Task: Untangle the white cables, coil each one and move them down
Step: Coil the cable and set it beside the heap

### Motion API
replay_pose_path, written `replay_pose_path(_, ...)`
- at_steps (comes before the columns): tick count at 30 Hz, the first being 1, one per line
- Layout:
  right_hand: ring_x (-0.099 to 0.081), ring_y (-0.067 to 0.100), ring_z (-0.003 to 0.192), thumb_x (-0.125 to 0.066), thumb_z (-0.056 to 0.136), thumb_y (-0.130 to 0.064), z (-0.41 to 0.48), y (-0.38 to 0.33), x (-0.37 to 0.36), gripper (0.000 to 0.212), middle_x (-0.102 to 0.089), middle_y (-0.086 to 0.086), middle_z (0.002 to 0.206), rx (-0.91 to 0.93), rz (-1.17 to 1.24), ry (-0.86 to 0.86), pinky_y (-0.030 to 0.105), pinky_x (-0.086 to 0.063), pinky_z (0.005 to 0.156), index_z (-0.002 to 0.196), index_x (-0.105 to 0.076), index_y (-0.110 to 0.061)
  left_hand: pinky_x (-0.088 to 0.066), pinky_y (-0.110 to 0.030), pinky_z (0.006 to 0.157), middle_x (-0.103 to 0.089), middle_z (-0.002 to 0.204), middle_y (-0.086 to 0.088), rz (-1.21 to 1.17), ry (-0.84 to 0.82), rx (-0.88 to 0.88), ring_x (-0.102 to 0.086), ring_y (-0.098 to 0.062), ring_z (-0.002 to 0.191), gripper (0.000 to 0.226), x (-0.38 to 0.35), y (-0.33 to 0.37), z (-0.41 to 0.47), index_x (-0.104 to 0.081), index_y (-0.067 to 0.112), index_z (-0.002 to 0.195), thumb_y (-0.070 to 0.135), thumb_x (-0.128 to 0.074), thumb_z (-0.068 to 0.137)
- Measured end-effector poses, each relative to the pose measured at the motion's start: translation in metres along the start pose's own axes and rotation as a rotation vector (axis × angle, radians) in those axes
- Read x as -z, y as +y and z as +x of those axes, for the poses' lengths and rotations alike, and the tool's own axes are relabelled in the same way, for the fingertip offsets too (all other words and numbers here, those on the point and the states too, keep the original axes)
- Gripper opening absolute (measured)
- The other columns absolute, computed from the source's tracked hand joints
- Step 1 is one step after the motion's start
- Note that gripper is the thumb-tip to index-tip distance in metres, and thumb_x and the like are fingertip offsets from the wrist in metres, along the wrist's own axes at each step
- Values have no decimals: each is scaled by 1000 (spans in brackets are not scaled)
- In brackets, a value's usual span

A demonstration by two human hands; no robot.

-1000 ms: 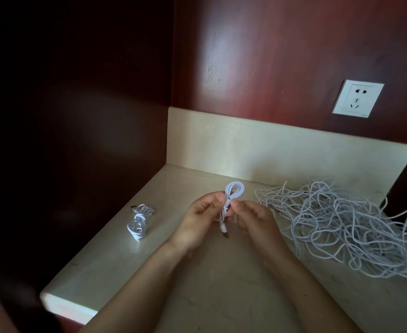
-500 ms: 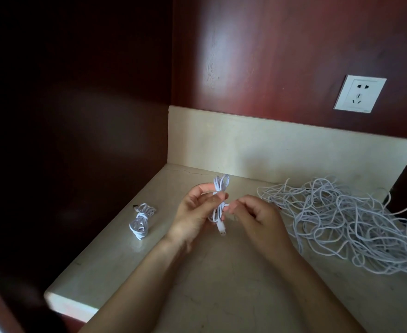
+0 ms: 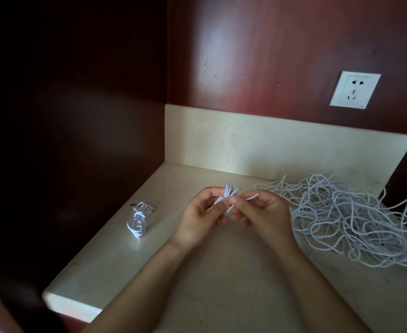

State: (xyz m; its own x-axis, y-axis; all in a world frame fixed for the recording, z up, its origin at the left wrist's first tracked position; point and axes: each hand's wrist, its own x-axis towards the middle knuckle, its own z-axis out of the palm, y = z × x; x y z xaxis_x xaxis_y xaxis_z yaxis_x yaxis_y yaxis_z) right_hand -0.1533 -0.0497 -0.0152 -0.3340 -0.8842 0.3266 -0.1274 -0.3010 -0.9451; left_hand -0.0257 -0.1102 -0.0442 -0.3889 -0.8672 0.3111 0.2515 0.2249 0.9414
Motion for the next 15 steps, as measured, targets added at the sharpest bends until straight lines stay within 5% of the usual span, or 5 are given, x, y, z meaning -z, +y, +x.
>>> replay_pose_path(3, -71, 20, 62, -73, 80, 2, 0, 1, -3, 5, -72, 19, 71, -46, 127, -56, 22, -54, 56, 82, -69, 2, -48, -16, 68, -69, 86, -3, -48, 21, -1, -61, -7, 72, 16, 1, 0, -2, -63, 2, 110, 7, -59, 95)
replay_pose_path(7, -71, 18, 64, -63, 84, 11, 1, 4, -5, 10, -73, 14, 72, -61, 218, -121, 22, -57, 62, 89, -67, 3, -49, -13, 64, -72, 84, -3, -130, 26, 19, -63, -3, 72, 29, 2, 3, -2, -63, -10, 112, 6, -41, 102)
replay_pose_path(10, -68, 16, 64, -62, 87, 2, 2, 8, -7, 9, -71, 7, 69, -27, 186, -113, 24, -57, 65, 90, -70, -1, -45, -10, 57, -69, 67, 7, -105, 64, 4, -59, 3, 57, 21, 2, 4, -3, -65, -5, 104, -1, -45, 99)
replay_pose_path(13, -65, 14, 67, -61, 89, -8, 2, 11, -7, 11, -69, 3, 70, -32, 177, -107, 24, -55, 68, 90, -72, -6, -48, -20, 62, -72, 83, -6, -153, 151, 65, -62, -10, 66, 12, 5, 5, -2, -65, 6, 100, -1, -62, 90)
replay_pose_path(15, -65, 13, 71, -60, 88, -14, 3, 11, -7, 15, -71, 2, 72, -69, 222, -120, 23, -55, 68, 91, -72, -6, -50, -24, 60, -71, 90, -11, -212, 185, 170, -63, -17, 70, 29, 7, 5, -2, -54, 9, 110, 2, -68, 86)
